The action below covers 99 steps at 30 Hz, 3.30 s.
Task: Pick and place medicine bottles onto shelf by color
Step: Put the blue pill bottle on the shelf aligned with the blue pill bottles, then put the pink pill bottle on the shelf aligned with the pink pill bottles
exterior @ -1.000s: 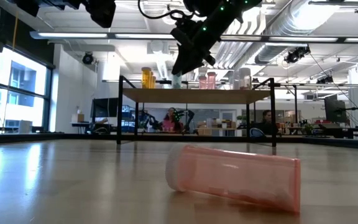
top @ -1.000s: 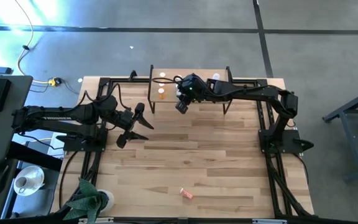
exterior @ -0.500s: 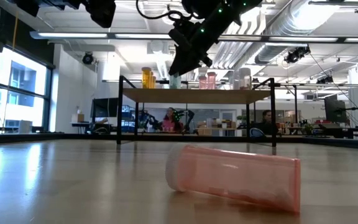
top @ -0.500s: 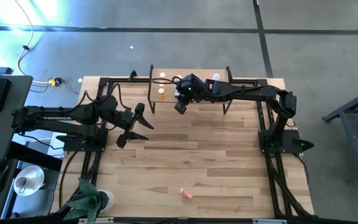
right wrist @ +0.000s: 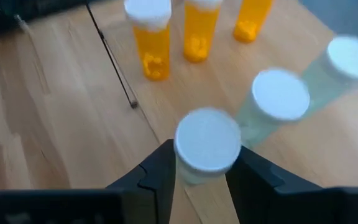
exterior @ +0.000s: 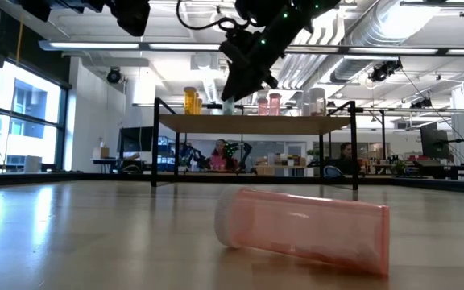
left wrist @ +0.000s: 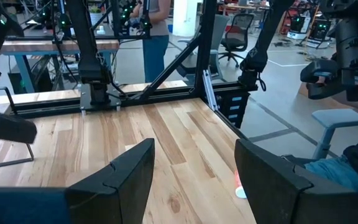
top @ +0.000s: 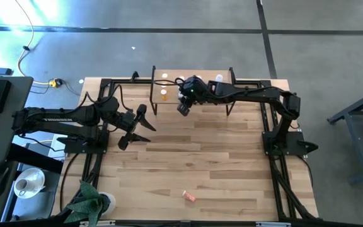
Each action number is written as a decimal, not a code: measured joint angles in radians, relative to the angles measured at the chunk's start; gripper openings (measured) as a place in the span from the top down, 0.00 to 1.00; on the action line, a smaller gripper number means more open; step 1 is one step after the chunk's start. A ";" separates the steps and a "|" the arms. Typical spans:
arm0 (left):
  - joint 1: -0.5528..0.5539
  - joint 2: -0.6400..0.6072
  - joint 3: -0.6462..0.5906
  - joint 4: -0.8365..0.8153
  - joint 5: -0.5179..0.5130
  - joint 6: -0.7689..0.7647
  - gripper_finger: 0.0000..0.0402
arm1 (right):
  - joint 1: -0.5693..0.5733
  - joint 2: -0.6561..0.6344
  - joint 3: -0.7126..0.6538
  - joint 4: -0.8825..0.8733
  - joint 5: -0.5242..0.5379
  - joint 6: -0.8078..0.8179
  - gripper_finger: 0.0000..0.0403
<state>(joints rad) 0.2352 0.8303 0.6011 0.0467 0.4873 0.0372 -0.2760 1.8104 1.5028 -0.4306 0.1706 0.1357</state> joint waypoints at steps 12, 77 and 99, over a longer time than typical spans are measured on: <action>0.000 0.000 0.000 0.001 0.000 0.000 0.47 | 0.000 0.002 -0.002 0.010 0.024 -0.012 0.62; 0.000 0.000 0.000 -0.020 -0.001 0.000 0.47 | 0.053 0.003 0.046 -0.158 0.057 0.040 0.54; 0.000 0.000 0.000 -0.021 0.000 0.000 0.47 | 0.053 0.003 0.046 -0.142 0.040 0.020 0.54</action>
<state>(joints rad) 0.2351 0.8299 0.6014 0.0257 0.4869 0.0373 -0.2230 1.8133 1.5490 -0.5725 0.2102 0.1556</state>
